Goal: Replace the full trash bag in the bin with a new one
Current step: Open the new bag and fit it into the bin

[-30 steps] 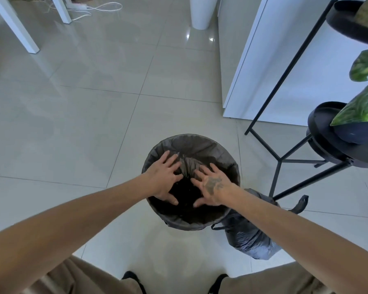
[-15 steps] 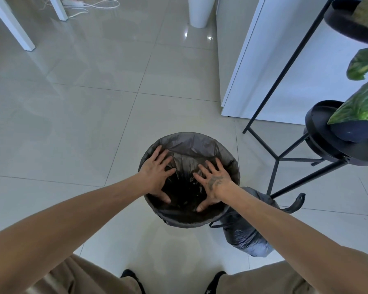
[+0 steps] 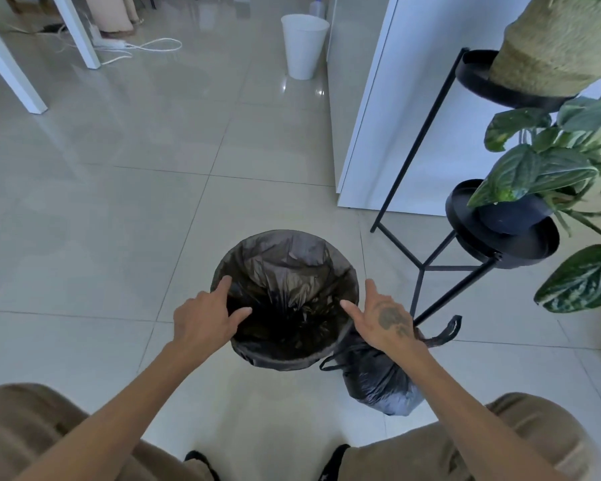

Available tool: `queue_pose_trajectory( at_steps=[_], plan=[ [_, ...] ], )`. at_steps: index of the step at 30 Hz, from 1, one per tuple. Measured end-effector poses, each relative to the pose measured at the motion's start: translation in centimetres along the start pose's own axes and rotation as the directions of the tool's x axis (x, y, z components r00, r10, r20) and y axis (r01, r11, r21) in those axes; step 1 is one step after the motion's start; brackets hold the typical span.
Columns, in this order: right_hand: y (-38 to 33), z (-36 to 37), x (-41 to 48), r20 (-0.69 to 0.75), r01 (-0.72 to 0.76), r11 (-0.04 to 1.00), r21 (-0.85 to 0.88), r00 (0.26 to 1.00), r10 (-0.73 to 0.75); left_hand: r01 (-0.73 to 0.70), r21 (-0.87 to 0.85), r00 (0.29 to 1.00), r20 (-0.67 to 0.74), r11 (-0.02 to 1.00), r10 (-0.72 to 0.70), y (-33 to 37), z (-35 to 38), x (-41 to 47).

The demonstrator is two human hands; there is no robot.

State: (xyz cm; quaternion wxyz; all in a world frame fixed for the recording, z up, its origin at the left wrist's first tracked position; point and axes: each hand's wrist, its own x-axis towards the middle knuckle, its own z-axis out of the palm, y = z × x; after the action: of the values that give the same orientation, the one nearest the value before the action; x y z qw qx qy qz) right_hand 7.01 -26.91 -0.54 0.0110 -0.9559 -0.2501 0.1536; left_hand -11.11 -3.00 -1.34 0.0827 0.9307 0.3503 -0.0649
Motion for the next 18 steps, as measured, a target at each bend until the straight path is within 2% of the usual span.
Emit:
queue_pose_trajectory(
  at_steps=[2, 4, 6, 8, 10, 12, 18],
  plan=[
    [0.0, 1.3, -0.6, 0.139, -0.089, 0.979, 0.182, 0.988, 0.064, 0.044, -0.06, 0.999, 0.01, 0.997, -0.044, 0.0, 1.3, -1.0],
    [-0.5, 2.6, -1.0, 0.221, -0.142, 0.939, 0.313, 0.973, 0.073, 0.115, -0.237, 0.993, 0.018, 0.965, -0.114, -0.1, 2.4, -2.0],
    [-1.3, 3.8, -1.4, 0.266, -0.193, 0.876, 0.443, 0.961, 0.077, 0.194, -0.422, 0.98, 0.052, 0.885, -0.19, 0.2, 3.1, -2.8],
    [-1.9, 5.2, -1.2, 0.275, -0.244, 0.784, 0.571, 0.957, 0.097, 0.277, -0.64, 0.959, 0.134, 0.716, -0.251, 0.8, 3.4, -3.4],
    [-2.2, 6.1, -1.0, 0.255, -0.283, 0.701, 0.655, 0.956, 0.148, 0.31, -0.787, 0.944, 0.19, 0.533, -0.268, 1.4, 3.7, -3.8],
    [-2.6, 6.5, -0.8, 0.247, -0.298, 0.643, 0.706, 0.954, 0.171, 0.279, -0.834, 0.951, 0.171, 0.475, -0.259, 1.7, 3.8, -3.8],
    [-2.5, 3.0, 1.5, 0.127, -0.216, 0.553, 0.804, 0.973, 0.195, 0.194, -0.889, 0.967, 0.101, 0.414, -0.235, 3.6, 2.1, 0.1]
  ],
)
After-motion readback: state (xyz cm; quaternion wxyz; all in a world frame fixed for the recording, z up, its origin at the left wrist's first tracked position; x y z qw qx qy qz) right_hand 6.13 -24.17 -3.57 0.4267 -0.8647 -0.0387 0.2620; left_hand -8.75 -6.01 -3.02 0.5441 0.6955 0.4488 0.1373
